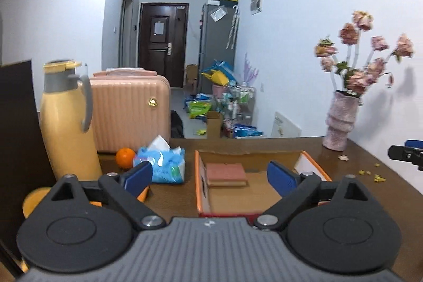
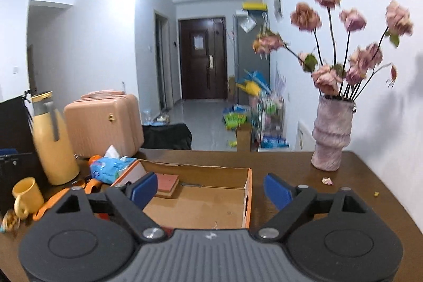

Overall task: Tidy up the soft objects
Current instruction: 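Open both grippers to release the sponge and withdraw from the box, then reach to the lavender fuzzy headband and grasp it with both grippers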

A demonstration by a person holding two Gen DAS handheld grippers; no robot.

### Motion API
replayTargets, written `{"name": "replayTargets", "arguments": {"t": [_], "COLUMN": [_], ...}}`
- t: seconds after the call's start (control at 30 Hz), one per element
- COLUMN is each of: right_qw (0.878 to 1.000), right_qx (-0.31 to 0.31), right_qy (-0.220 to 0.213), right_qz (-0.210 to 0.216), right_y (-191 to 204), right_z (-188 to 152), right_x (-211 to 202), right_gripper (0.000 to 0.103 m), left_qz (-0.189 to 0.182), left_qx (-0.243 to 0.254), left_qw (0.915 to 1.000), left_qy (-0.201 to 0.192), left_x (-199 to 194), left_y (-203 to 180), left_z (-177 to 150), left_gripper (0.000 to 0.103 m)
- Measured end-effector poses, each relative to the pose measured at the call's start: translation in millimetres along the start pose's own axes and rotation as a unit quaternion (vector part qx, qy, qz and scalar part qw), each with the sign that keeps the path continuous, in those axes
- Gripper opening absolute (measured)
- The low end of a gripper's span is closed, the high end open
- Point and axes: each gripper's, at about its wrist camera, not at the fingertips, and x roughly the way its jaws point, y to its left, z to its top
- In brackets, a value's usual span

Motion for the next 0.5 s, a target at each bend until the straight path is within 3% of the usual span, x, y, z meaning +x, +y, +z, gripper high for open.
{"name": "replayTargets", "arguments": {"t": [0.2, 0.27, 0.33, 0.4, 0.5], "right_qw": [0.999, 0.998, 0.997, 0.997, 0.997], "right_qx": [-0.006, -0.012, -0.018, -0.016, -0.001], "right_qy": [-0.045, -0.06, -0.073, -0.081, -0.077], "right_qz": [0.006, 0.005, 0.004, 0.011, 0.018], "right_y": [14, 21, 28, 34, 42], "right_z": [-55, -77, -98, -117, -146], "right_x": [-62, -87, -111, -130, -155], "right_gripper": [0.088, 0.091, 0.102, 0.102, 0.102], "left_qz": [0.007, 0.015, 0.027, 0.037, 0.039], "left_qx": [-0.001, 0.006, 0.019, 0.03, 0.028], "left_qw": [0.9995, 0.9984, 0.9958, 0.9928, 0.9923], "left_qy": [-0.029, -0.055, -0.086, -0.11, -0.114], "left_x": [-63, -87, -112, -134, -161], "left_y": [-8, -13, -20, -27, -34], "left_z": [-60, -77, -94, -115, -148], "left_gripper": [0.096, 0.099, 0.101, 0.103, 0.103]}}
